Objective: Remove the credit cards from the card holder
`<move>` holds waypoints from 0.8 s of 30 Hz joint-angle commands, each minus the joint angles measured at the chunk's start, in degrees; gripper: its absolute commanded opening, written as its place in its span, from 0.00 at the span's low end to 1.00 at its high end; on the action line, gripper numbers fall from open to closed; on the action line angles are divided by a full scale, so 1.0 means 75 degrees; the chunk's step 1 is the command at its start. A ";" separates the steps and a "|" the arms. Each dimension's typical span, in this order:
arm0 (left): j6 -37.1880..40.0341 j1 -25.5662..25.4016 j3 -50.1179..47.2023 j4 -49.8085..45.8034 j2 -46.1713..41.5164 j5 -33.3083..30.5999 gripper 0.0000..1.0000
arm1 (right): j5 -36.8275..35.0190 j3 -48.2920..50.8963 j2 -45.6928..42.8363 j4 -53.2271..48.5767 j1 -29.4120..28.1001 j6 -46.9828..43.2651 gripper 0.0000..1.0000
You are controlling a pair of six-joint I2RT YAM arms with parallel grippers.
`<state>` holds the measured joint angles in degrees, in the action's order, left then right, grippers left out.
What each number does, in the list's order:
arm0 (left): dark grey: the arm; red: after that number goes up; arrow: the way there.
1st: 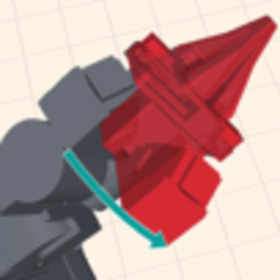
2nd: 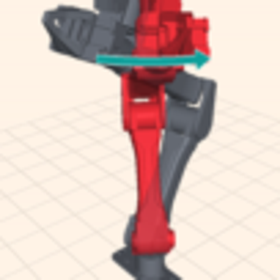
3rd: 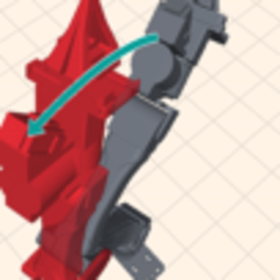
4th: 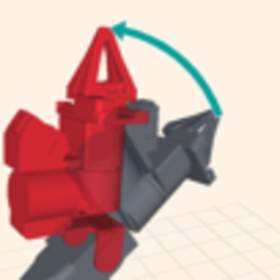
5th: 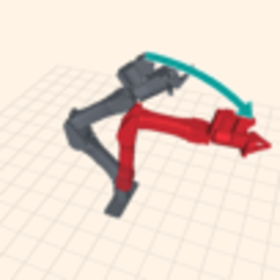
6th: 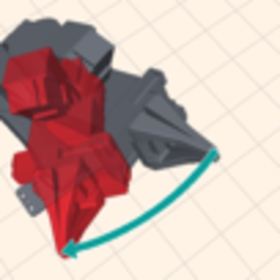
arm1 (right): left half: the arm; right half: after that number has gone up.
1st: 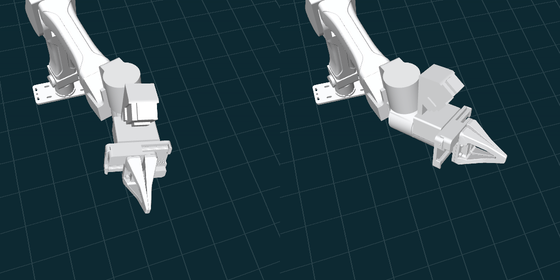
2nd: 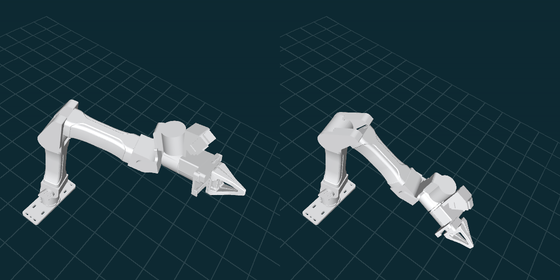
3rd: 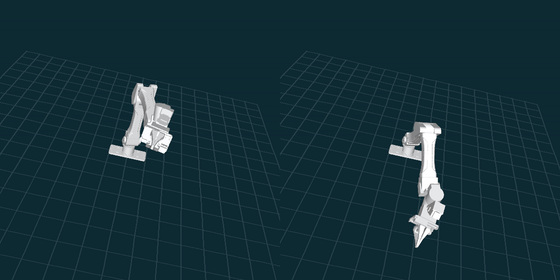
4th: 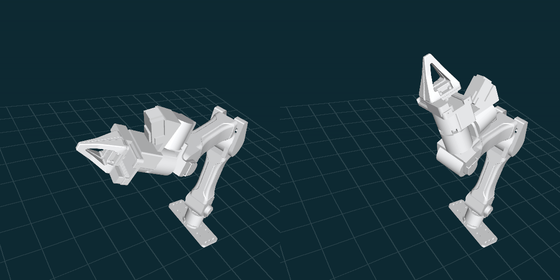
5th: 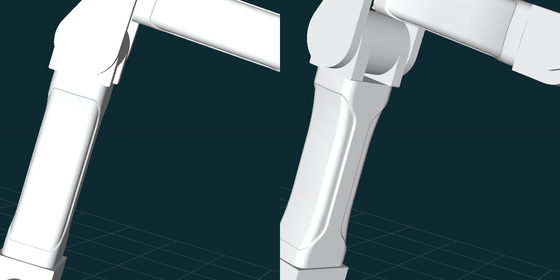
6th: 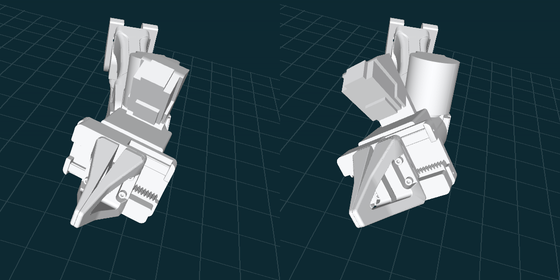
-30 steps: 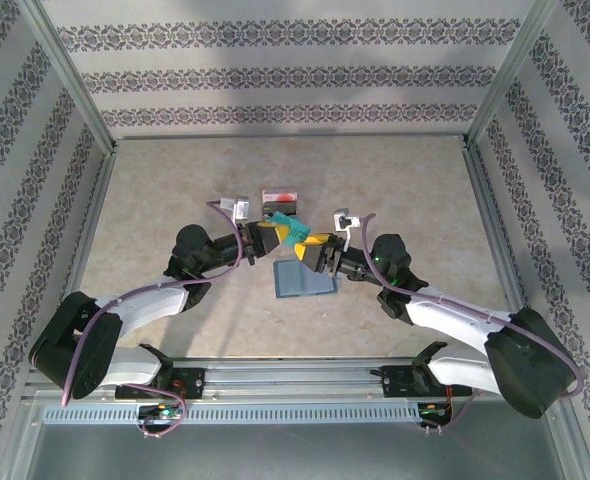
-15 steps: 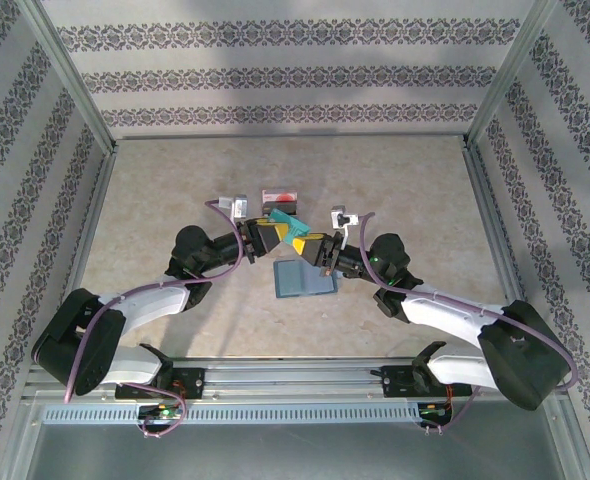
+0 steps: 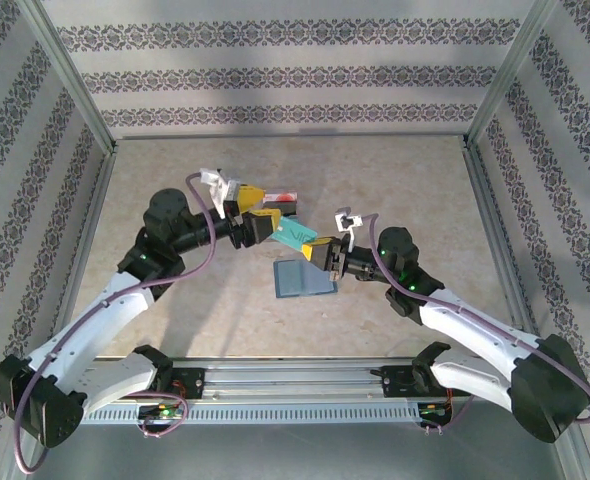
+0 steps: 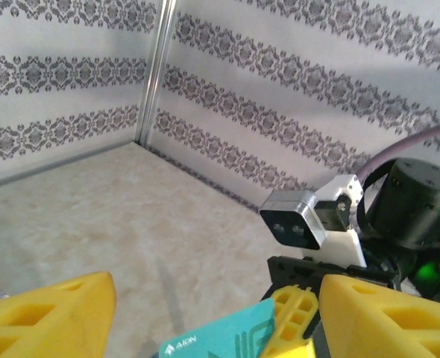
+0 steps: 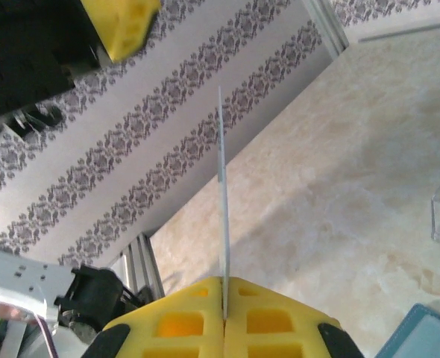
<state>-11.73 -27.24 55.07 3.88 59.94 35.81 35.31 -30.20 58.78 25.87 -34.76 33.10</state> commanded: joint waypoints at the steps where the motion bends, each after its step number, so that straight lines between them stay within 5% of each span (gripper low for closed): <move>1: 0.2035 0.0050 0.1050 -0.3382 0.0528 0.0346 0.71 | 0.0522 -0.0489 -0.0143 -0.1461 -0.0084 -0.0853 0.00; 8: 0.3751 0.0005 0.2813 -0.5951 0.1662 0.1206 0.62 | 0.0860 -0.0883 -0.0022 -0.2352 -0.0263 -0.1516 0.00; 15: 0.4869 -0.0129 0.3404 -0.6938 0.2279 0.1792 0.50 | 0.1121 -0.1000 0.0201 -0.2435 -0.0306 -0.1685 0.00; 24: 0.5692 -0.0374 0.3600 -0.7684 0.2913 0.1787 0.50 | 0.1339 -0.1130 0.0351 -0.2476 -0.0375 -0.1802 0.00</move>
<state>26.50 -29.39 80.09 -48.93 80.71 47.68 43.33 -36.75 61.14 7.27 -36.93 21.30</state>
